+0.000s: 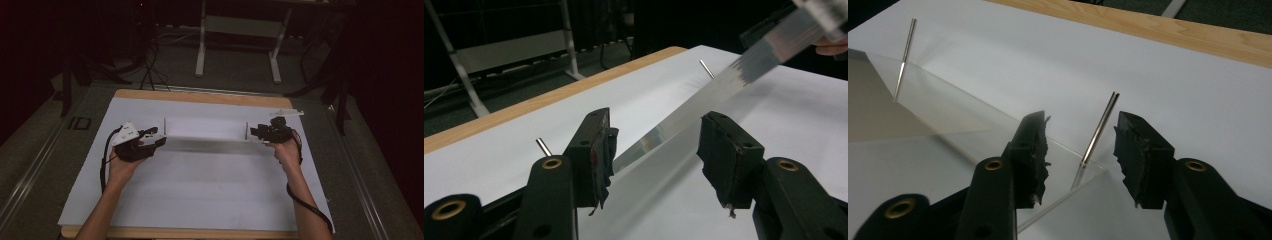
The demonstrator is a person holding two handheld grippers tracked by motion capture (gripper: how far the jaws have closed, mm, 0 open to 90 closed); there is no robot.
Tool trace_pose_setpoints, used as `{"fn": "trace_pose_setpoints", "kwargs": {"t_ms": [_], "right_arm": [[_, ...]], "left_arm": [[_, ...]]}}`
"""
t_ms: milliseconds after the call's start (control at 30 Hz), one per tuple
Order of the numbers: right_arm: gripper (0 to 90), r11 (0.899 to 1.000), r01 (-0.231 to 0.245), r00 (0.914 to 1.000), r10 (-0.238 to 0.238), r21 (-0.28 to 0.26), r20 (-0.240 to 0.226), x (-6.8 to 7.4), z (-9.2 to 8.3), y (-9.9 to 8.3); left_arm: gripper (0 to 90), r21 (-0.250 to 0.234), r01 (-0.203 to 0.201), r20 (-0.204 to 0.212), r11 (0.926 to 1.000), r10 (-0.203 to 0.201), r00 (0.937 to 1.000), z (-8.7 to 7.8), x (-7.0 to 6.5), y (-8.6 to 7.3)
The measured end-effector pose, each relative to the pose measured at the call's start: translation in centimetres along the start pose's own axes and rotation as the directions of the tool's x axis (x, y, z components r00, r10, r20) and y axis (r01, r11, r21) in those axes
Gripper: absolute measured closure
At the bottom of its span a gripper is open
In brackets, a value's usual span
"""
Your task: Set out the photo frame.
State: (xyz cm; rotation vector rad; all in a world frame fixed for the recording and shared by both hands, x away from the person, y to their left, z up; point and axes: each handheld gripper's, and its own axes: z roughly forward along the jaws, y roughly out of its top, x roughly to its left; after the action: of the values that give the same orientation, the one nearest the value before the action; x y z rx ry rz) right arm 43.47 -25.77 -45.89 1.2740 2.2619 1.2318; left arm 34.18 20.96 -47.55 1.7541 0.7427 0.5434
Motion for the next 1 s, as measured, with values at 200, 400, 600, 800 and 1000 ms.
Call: {"fn": "trace_pose_setpoints", "kwargs": {"t_ms": [200,400,600,800,1000], "right_arm": [[53.8,1.000,-0.010,1.0000,0.010,-0.019,-0.003,-0.2,-0.6,0.0],[53.4,1.000,-0.002,1.0000,0.002,-0.022,0.004,-0.4,-1.4,-0.4],[53.4,1.000,0.001,0.9999,-0.001,-0.029,0.012,-0.6,-2.0,-0.6],[53.4,0.999,0.010,0.9997,-0.009,-0.038,0.021,-0.6,-2.6,-0.8],[53.4,0.999,0.016,0.9997,-0.016,-0.042,0.020,-0.4,-2.9,-1.0]], "left_arm": [[47.6,-0.002,0.010,0.000,0.9999,-0.010,0.9999,0.1,0.2,0.2],[47.7,-0.010,0.026,-0.004,0.9996,-0.026,0.9997,0.3,0.4,0.4],[47.7,-0.018,0.041,-0.008,0.9990,-0.041,0.9991,0.5,0.7,0.6],[47.7,-0.020,0.056,-0.011,0.9982,-0.056,0.9984,0.7,0.9,0.9],[48.0,-0.024,0.068,-0.012,0.9974,-0.068,0.9976,0.9,1.2,1.1]]}}
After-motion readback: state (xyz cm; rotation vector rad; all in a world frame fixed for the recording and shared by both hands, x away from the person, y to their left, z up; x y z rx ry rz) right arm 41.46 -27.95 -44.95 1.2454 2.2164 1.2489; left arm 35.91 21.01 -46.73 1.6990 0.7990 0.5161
